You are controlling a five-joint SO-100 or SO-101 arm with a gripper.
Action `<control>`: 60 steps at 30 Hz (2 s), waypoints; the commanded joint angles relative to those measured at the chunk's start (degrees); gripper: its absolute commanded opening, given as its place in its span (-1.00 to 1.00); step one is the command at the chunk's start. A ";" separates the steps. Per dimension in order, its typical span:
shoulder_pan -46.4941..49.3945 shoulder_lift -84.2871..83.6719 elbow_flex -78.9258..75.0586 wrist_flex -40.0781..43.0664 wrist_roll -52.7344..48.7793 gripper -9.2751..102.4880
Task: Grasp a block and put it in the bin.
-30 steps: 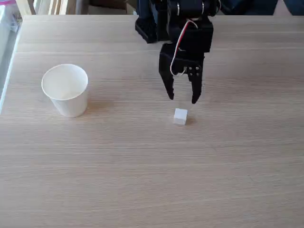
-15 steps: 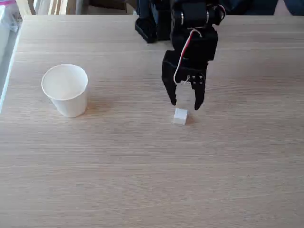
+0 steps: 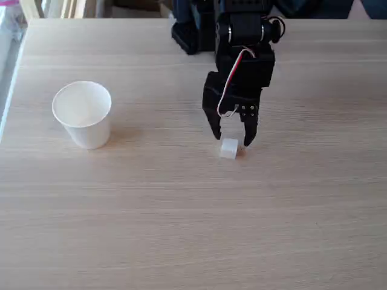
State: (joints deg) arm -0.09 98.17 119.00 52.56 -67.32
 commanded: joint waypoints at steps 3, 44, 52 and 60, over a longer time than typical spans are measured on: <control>0.26 -1.05 -2.99 0.44 -0.62 -0.31; 17.14 23.73 -3.69 -3.96 -7.82 -0.83; 38.06 27.16 -3.43 -6.86 -16.96 -0.83; 48.69 22.76 -1.67 -5.01 -27.07 -0.83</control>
State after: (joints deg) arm 46.41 121.64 117.16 47.02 -91.49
